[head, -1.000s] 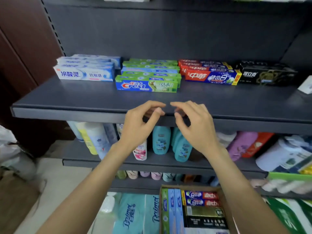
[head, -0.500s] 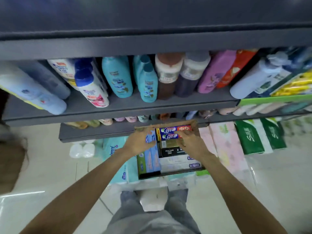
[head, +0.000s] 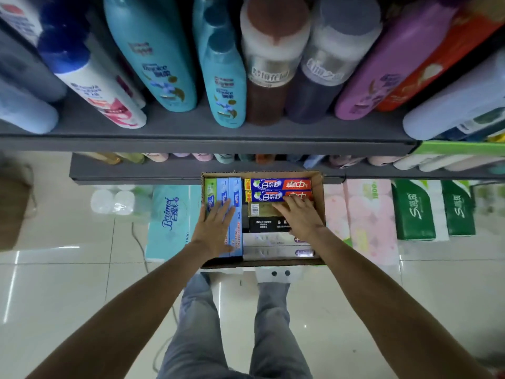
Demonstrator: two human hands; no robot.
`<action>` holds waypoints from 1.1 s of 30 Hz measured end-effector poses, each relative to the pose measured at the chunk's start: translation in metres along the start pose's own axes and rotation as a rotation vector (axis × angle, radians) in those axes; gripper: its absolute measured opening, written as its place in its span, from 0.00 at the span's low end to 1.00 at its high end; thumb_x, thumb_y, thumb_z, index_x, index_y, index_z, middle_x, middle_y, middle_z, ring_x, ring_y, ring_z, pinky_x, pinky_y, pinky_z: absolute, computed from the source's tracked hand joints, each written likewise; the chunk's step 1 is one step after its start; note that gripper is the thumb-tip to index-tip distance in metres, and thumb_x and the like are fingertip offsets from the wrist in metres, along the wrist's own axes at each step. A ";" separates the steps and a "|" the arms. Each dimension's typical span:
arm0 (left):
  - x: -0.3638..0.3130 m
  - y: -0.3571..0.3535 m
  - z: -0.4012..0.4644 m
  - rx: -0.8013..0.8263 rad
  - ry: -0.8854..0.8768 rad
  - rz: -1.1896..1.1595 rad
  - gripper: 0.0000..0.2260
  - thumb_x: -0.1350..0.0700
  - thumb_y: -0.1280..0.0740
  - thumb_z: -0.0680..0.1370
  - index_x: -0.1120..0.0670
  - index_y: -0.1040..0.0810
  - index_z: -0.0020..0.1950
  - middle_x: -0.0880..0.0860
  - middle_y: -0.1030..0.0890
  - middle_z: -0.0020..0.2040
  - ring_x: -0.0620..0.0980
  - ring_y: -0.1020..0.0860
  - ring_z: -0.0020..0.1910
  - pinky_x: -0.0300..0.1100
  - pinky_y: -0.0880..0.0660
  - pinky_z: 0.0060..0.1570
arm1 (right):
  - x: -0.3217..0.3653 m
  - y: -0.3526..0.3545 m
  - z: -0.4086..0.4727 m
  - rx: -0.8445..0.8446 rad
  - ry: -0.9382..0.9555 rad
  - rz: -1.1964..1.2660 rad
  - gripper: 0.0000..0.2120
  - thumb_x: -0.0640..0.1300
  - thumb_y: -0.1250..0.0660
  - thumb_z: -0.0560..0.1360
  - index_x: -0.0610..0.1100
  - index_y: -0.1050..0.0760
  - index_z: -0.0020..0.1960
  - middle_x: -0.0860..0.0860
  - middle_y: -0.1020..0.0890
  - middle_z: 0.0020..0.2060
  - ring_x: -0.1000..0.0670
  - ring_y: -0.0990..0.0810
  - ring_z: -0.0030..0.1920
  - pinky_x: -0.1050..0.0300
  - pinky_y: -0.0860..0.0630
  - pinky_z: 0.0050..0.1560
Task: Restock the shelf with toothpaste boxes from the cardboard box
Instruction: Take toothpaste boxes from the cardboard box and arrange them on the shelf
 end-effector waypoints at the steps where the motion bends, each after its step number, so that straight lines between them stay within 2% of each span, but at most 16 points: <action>1: 0.000 -0.002 0.001 -0.011 0.002 -0.005 0.48 0.33 0.38 0.72 0.54 0.65 0.76 0.55 0.65 0.77 0.56 0.62 0.76 0.54 0.66 0.69 | -0.002 0.001 0.003 0.008 0.019 -0.025 0.41 0.45 0.28 0.70 0.50 0.48 0.75 0.43 0.37 0.70 0.41 0.38 0.70 0.43 0.40 0.70; 4: 0.001 -0.003 0.002 -0.031 -0.004 0.000 0.48 0.32 0.39 0.72 0.54 0.64 0.76 0.55 0.64 0.77 0.56 0.61 0.76 0.54 0.64 0.71 | -0.005 0.004 0.010 0.030 0.080 -0.106 0.43 0.48 0.27 0.69 0.49 0.50 0.75 0.40 0.34 0.67 0.40 0.33 0.66 0.41 0.36 0.68; 9: 0.000 -0.004 0.002 -0.023 -0.011 -0.007 0.46 0.33 0.39 0.73 0.54 0.63 0.76 0.54 0.64 0.77 0.55 0.61 0.76 0.54 0.63 0.72 | 0.006 -0.006 0.001 0.036 0.053 -0.138 0.50 0.40 0.31 0.70 0.52 0.64 0.76 0.37 0.40 0.67 0.38 0.39 0.67 0.40 0.38 0.68; 12: -0.001 0.000 0.002 -0.002 -0.011 -0.022 0.46 0.33 0.40 0.73 0.55 0.62 0.77 0.55 0.64 0.77 0.56 0.61 0.76 0.54 0.62 0.72 | 0.011 -0.002 0.000 -0.002 0.046 -0.160 0.52 0.40 0.31 0.70 0.53 0.67 0.76 0.36 0.39 0.66 0.36 0.38 0.66 0.37 0.38 0.67; 15: -0.002 0.004 0.001 0.009 -0.007 -0.084 0.46 0.32 0.41 0.73 0.55 0.61 0.77 0.54 0.63 0.77 0.55 0.61 0.76 0.54 0.61 0.73 | 0.016 0.006 -0.003 -0.073 0.051 -0.239 0.53 0.40 0.28 0.64 0.51 0.61 0.77 0.34 0.29 0.59 0.37 0.28 0.55 0.36 0.29 0.58; 17: -0.003 0.005 0.001 -0.041 0.008 -0.209 0.47 0.32 0.40 0.72 0.54 0.60 0.77 0.54 0.60 0.78 0.54 0.59 0.77 0.54 0.58 0.74 | 0.017 0.012 -0.009 -0.136 0.030 -0.239 0.54 0.42 0.25 0.60 0.50 0.55 0.77 0.36 0.25 0.52 0.39 0.25 0.48 0.36 0.26 0.53; 18: -0.005 0.006 0.000 -0.072 0.001 -0.265 0.47 0.32 0.38 0.71 0.54 0.60 0.77 0.54 0.59 0.78 0.54 0.57 0.77 0.53 0.58 0.75 | 0.017 0.015 -0.014 -0.155 0.025 -0.214 0.55 0.43 0.25 0.59 0.49 0.55 0.76 0.36 0.25 0.51 0.39 0.25 0.48 0.35 0.26 0.54; 20: -0.010 0.011 -0.002 -0.124 -0.031 -0.322 0.48 0.33 0.36 0.71 0.53 0.60 0.77 0.54 0.57 0.78 0.55 0.53 0.77 0.51 0.56 0.74 | 0.015 0.022 -0.027 -0.186 -0.009 -0.168 0.57 0.46 0.25 0.60 0.49 0.60 0.76 0.36 0.28 0.55 0.37 0.28 0.54 0.33 0.31 0.59; 22: -0.018 0.017 -0.004 -0.182 -0.055 -0.349 0.49 0.34 0.34 0.70 0.52 0.60 0.77 0.54 0.55 0.78 0.55 0.51 0.76 0.50 0.54 0.73 | 0.013 0.024 -0.037 -0.146 -0.021 -0.081 0.55 0.49 0.27 0.65 0.49 0.64 0.76 0.36 0.35 0.62 0.37 0.34 0.62 0.34 0.39 0.66; 25: -0.030 0.024 -0.003 -0.266 -0.133 -0.313 0.51 0.35 0.31 0.69 0.54 0.61 0.77 0.55 0.55 0.78 0.55 0.53 0.76 0.51 0.54 0.73 | 0.015 0.024 -0.045 -0.131 -0.010 0.076 0.50 0.48 0.28 0.69 0.47 0.60 0.77 0.38 0.37 0.65 0.39 0.37 0.66 0.39 0.39 0.68; 28: -0.043 0.020 0.007 -0.178 -0.204 -0.243 0.54 0.33 0.31 0.66 0.54 0.62 0.77 0.55 0.57 0.78 0.54 0.57 0.76 0.52 0.58 0.74 | 0.016 0.010 -0.041 -0.082 0.024 0.131 0.46 0.49 0.29 0.69 0.46 0.54 0.77 0.40 0.38 0.67 0.39 0.39 0.68 0.38 0.40 0.69; 30: -0.053 0.015 0.014 -0.071 -0.246 -0.190 0.54 0.32 0.31 0.65 0.53 0.58 0.77 0.55 0.57 0.78 0.55 0.58 0.76 0.54 0.59 0.74 | 0.014 -0.002 -0.037 -0.039 0.031 0.180 0.44 0.51 0.28 0.69 0.46 0.49 0.76 0.42 0.38 0.67 0.40 0.40 0.69 0.40 0.38 0.69; 33: -0.063 0.012 0.018 -0.029 -0.320 -0.106 0.49 0.32 0.31 0.65 0.51 0.50 0.77 0.54 0.50 0.77 0.56 0.52 0.76 0.53 0.57 0.74 | 0.010 -0.007 -0.033 -0.049 0.035 0.205 0.36 0.52 0.31 0.71 0.47 0.42 0.74 0.43 0.41 0.70 0.40 0.44 0.71 0.42 0.38 0.68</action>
Point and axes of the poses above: each hand's wrist, its own z-axis towards the middle knuckle, its own y-axis out of the back of the hand, x = y × z, the point moved 3 cm from there along z, towards the middle knuckle
